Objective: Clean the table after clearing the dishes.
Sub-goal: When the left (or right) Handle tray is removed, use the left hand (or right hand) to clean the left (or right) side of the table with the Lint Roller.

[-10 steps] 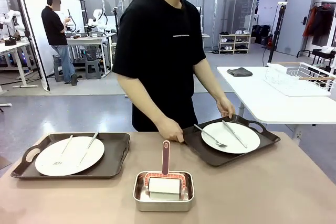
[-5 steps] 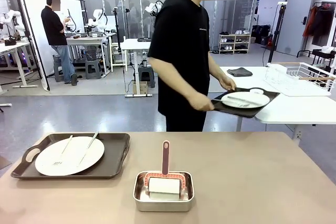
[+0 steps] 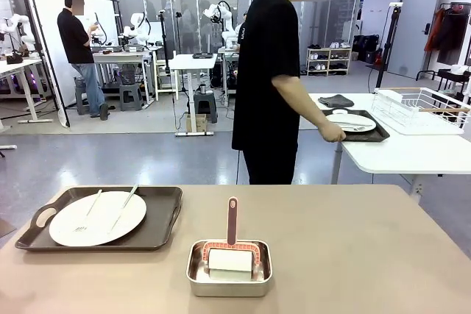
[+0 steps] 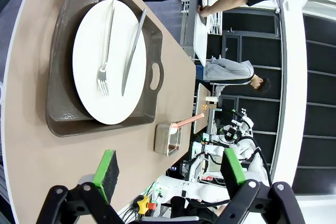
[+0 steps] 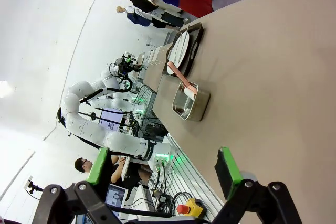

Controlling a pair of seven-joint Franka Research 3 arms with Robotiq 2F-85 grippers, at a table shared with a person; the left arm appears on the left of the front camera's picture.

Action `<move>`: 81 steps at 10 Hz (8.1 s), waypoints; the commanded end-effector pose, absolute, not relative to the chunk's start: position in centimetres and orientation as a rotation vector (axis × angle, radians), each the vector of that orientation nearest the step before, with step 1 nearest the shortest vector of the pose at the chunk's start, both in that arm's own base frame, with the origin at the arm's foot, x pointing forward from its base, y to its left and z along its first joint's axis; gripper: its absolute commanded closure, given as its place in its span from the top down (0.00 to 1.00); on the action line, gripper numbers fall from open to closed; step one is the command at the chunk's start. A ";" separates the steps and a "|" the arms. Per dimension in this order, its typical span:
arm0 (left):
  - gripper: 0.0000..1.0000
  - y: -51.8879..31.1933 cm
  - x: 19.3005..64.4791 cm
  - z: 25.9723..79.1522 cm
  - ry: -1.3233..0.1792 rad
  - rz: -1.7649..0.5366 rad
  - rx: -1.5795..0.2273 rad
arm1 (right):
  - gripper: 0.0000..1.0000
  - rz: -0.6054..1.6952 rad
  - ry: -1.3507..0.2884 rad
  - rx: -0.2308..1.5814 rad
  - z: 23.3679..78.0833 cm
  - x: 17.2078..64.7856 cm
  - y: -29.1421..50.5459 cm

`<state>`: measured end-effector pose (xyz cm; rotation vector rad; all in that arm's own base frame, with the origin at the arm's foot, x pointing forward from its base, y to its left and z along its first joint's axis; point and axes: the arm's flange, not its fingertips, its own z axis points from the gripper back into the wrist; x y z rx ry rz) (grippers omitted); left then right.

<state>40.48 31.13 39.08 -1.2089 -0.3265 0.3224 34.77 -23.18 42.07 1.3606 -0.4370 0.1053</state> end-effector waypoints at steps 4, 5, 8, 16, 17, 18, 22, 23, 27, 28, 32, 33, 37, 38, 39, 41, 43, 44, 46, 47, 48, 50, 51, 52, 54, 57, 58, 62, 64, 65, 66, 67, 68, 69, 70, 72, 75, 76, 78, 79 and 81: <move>1.00 31.2 40.2 39.1 -0.328 0.324 -1.211 | 1.00 0.151 -0.435 1.274 43.3 35.0 -22.6; 1.00 31.2 40.2 39.1 -0.328 0.324 -1.211 | 1.00 0.206 -0.407 1.177 45.4 35.6 -21.2; 1.00 31.2 40.2 39.1 -0.328 0.324 -1.211 | 1.00 0.405 -0.257 0.989 49.4 40.8 -13.7; 1.00 31.2 40.2 39.1 -0.328 0.324 -1.211 | 1.00 0.800 -0.003 0.388 49.6 48.0 14.2; 1.00 31.2 40.2 39.1 -0.328 0.324 -1.211 | 1.00 0.828 -0.008 0.325 48.9 47.7 16.5; 1.00 31.2 40.2 39.1 -0.328 0.324 -1.211 | 1.00 0.863 -0.019 0.257 48.0 47.3 18.6; 1.00 31.2 40.2 39.1 -0.328 0.324 -1.211 | 1.00 0.929 -0.013 0.257 46.9 44.8 21.9; 1.00 31.2 40.2 39.1 -0.328 0.324 -1.211 | 1.00 0.966 -0.007 0.247 46.6 46.1 22.2; 1.00 31.2 40.2 39.1 -0.328 0.324 -1.211 | 1.00 0.966 -0.007 0.247 46.6 46.1 22.2; 1.00 31.2 40.2 39.1 -0.328 0.324 -1.211 | 1.00 0.966 -0.007 0.247 46.6 46.1 22.2; 1.00 31.2 40.2 39.1 -0.328 0.324 -1.211 | 1.00 1.041 -0.024 0.210 47.5 47.3 24.9; 1.00 31.2 40.2 39.1 -0.328 0.324 -1.211 | 1.00 1.089 -0.016 0.205 47.5 47.9 26.1; 1.00 31.2 40.2 39.1 -0.328 0.324 -1.211 | 1.00 1.331 0.029 0.112 46.7 50.6 32.8; 1.00 31.2 40.2 39.1 -0.328 0.324 -1.211 | 1.00 1.370 0.033 0.112 46.4 51.2 34.2; 1.00 31.2 40.2 39.1 -0.328 0.324 -1.211 | 1.00 1.402 0.049 0.116 45.8 51.6 35.7; 1.00 31.2 40.2 39.1 -0.328 0.324 -1.211 | 1.00 1.448 0.099 0.146 44.6 52.0 37.9; 1.00 31.2 40.2 39.1 -0.328 0.324 -1.211 | 1.00 1.489 0.124 0.172 44.0 52.2 39.0; 1.00 31.2 40.2 39.1 -0.328 0.324 -1.211 | 1.00 1.505 0.129 0.200 43.9 52.4 39.1; 1.00 31.2 40.2 39.1 -0.328 0.324 -1.211 | 1.00 1.525 0.151 0.215 43.7 53.2 39.5; 1.00 31.2 40.2 39.1 -0.328 0.324 -1.211 | 1.00 1.533 0.165 0.233 43.6 53.5 39.7; 1.00 31.2 40.2 39.1 -0.328 0.324 -1.211 | 1.00 1.539 0.179 0.232 43.4 53.5 40.1; 1.00 31.2 40.2 39.1 -0.328 0.324 -1.211 | 1.00 1.517 0.180 0.221 42.8 53.8 40.4; 1.00 31.2 40.2 39.1 -0.328 0.324 -1.211 | 1.00 1.513 0.182 0.224 42.5 53.9 40.5; 1.00 31.2 40.2 39.1 -0.328 0.324 -1.211 | 1.00 1.514 0.191 0.216 42.0 53.8 40.8; 1.00 31.2 40.2 39.1 -0.328 0.324 -1.211 | 1.00 1.510 0.208 0.220 41.3 53.7 40.9; 1.00 31.2 40.2 39.1 -0.328 0.324 -1.211 | 1.00 1.512 0.240 0.233 40.5 53.8 41.2; 1.00 31.2 40.2 39.1 -0.328 0.324 -1.211 | 1.00 1.514 0.238 0.238 40.5 53.8 41.2; 1.00 31.2 40.2 39.1 -0.328 0.324 -1.211 | 0.69 1.517 0.243 0.245 40.6 53.8 41.2; 1.00 31.2 40.2 39.1 -0.328 0.324 -1.211 | 0.63 1.522 0.258 0.252 40.6 53.6 41.4; 1.00 31.2 40.2 39.1 -0.328 0.324 -1.211 | 0.42 1.524 0.265 0.254 40.7 53.3 41.6; 1.00 31.2 40.2 39.1 -0.328 0.324 -1.211 | 0.44 1.534 0.268 0.257 40.8 53.0 41.9; 1.00 31.2 40.2 39.1 -0.328 0.324 -1.211 | 0.23 1.531 0.279 0.262 40.8 52.8 42.1; 1.00 31.2 40.2 39.1 -0.328 0.324 -1.211 | 0.25 1.530 0.287 0.275 40.8 52.7 42.2; 1.00 31.2 40.2 39.1 -0.328 0.324 -1.211 | 0.03 1.524 0.291 0.282 40.9 52.6 42.2; 1.00 31.2 40.2 39.1 -0.328 0.324 -1.211 | 0.06 1.519 0.294 0.286 41.0 52.5 42.1; 1.00 31.2 40.2 39.1 -0.328 0.324 -1.211 | 0.00 1.500 0.306 0.297 41.1 52.4 42.0; 1.00 31.2 40.2 39.1 -0.328 0.324 -1.211 | 0.02 1.505 0.293 0.296 41.6 52.1 41.9; 1.00 31.2 40.2 39.1 -0.328 0.324 -1.211 | 0.00 1.504 0.289 0.295 41.7 52.0 42.0; 1.00 31.2 40.2 39.1 -0.328 0.324 -1.211 | 0.03 1.531 0.291 0.279 40.8 52.8 41.6; 1.00 31.2 40.2 39.1 -0.328 0.324 -1.211 | 0.03 1.531 0.291 0.279 40.8 52.8 41.6; 1.00 31.2 40.2 39.1 -0.328 0.324 -1.211 | 0.03 1.531 0.291 0.279 40.8 52.8 41.6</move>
